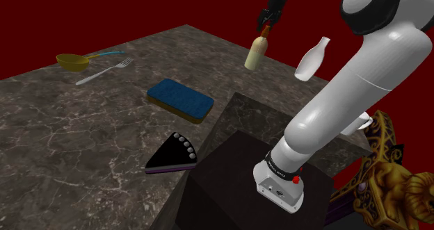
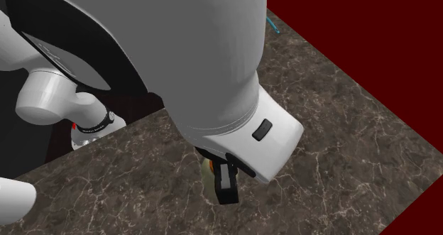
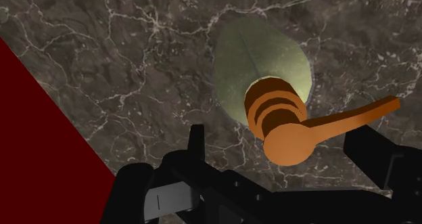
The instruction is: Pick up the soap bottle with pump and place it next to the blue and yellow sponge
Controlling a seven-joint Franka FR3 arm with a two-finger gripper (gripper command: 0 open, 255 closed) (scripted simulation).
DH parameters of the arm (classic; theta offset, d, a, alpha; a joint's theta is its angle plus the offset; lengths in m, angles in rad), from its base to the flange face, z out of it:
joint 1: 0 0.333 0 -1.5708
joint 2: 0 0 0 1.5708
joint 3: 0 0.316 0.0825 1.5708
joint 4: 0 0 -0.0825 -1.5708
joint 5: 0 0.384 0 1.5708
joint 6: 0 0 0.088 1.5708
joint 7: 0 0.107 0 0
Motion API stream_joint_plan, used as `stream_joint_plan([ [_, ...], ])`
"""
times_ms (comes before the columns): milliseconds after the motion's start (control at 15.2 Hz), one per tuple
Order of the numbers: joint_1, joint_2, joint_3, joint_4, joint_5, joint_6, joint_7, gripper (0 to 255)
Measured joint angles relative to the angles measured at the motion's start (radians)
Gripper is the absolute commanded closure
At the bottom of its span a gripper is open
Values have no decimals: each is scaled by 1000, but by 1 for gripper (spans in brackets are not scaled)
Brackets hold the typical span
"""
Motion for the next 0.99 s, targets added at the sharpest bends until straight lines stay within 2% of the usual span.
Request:
stream_joint_plan([
  [132, 0, 0, 0, -1, 0, 1, 0, 0],
  [198, 0, 0, 0, -1, 0, 1, 0, 255],
  [990, 0, 1, 0, 16, 1, -15, -1, 255],
])
